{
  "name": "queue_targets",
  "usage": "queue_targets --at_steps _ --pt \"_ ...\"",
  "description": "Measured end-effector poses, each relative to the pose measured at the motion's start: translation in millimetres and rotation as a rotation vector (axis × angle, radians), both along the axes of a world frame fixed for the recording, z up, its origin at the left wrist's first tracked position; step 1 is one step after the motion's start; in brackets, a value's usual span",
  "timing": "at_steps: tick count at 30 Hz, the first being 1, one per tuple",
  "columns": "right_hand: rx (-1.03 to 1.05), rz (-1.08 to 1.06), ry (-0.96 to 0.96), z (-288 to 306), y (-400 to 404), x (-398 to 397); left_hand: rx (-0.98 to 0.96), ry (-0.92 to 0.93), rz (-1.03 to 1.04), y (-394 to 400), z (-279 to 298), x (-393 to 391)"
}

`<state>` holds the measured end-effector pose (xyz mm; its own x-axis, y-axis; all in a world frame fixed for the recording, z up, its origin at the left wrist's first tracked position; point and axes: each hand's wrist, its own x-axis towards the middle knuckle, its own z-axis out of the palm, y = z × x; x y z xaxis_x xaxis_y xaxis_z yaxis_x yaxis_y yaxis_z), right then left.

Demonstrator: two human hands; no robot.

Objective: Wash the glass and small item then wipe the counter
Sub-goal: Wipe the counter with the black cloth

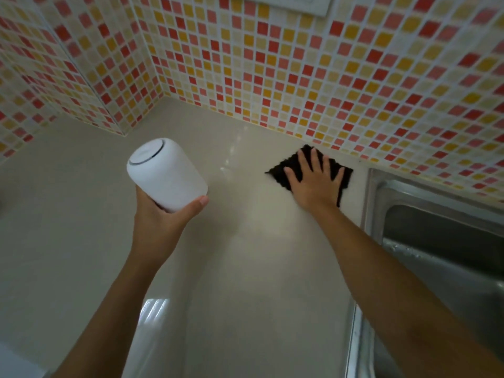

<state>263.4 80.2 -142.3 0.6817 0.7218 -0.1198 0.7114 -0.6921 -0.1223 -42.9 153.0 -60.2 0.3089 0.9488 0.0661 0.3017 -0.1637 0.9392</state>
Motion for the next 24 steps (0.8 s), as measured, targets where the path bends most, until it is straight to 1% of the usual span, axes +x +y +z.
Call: queue_targets --at_steps 2,5,6,7,9,10,11,12,15,17,18,19,21,22,24 --pt "-0.013 -0.096 0.001 -1.0 -17.2 10.9 -0.004 -0.009 -0.013 -0.4 2.0 -0.8" --pt "0.023 -0.187 0.006 0.1 6.9 -8.3 0.005 -0.016 -0.009 1.7 3.4 -2.1" --pt "0.036 -0.146 0.011 1.3 23.2 -25.8 0.010 -0.018 -0.002 1.8 3.9 -1.7" --pt "0.061 -0.049 0.013 1.3 39.5 -48.3 0.022 -0.020 0.008 2.9 4.4 -1.9" --pt "0.090 0.236 0.004 -0.3 61.4 -94.5 0.046 -0.033 0.019 4.9 4.2 0.6" --pt "0.081 0.341 0.029 -0.5 63.9 -104.8 0.049 -0.031 0.008 5.2 4.3 2.9" --pt "0.068 0.379 0.052 0.3 61.1 -102.9 0.049 -0.022 -0.010 5.3 4.4 5.3" --pt "0.071 0.349 0.058 0.3 54.0 -90.4 0.048 -0.011 -0.022 4.8 5.2 7.4" --pt "0.065 0.086 0.020 -1.4 13.8 -35.8 0.033 0.002 -0.022 3.5 8.4 14.0" --pt "0.020 0.012 0.032 0.2 -17.8 -21.9 0.017 -0.007 -0.034 3.3 7.7 16.9" --pt "0.019 0.005 0.029 1.3 -31.9 -31.1 0.015 -0.014 -0.038 3.9 7.1 17.7" --pt "0.032 0.007 0.016 1.3 -45.6 -50.9 0.010 -0.023 -0.042 3.7 6.7 18.6" --pt "0.062 0.058 0.001 4.7 -77.2 -118.8 -0.003 -0.033 -0.059 1.4 5.4 18.0" --pt "0.089 0.139 0.022 6.3 -95.2 -162.0 -0.001 -0.035 -0.064 1.0 5.6 16.1" --pt "0.111 0.406 0.101 8.0 -125.1 -247.7 0.003 -0.025 -0.064 3.4 6.3 10.3"
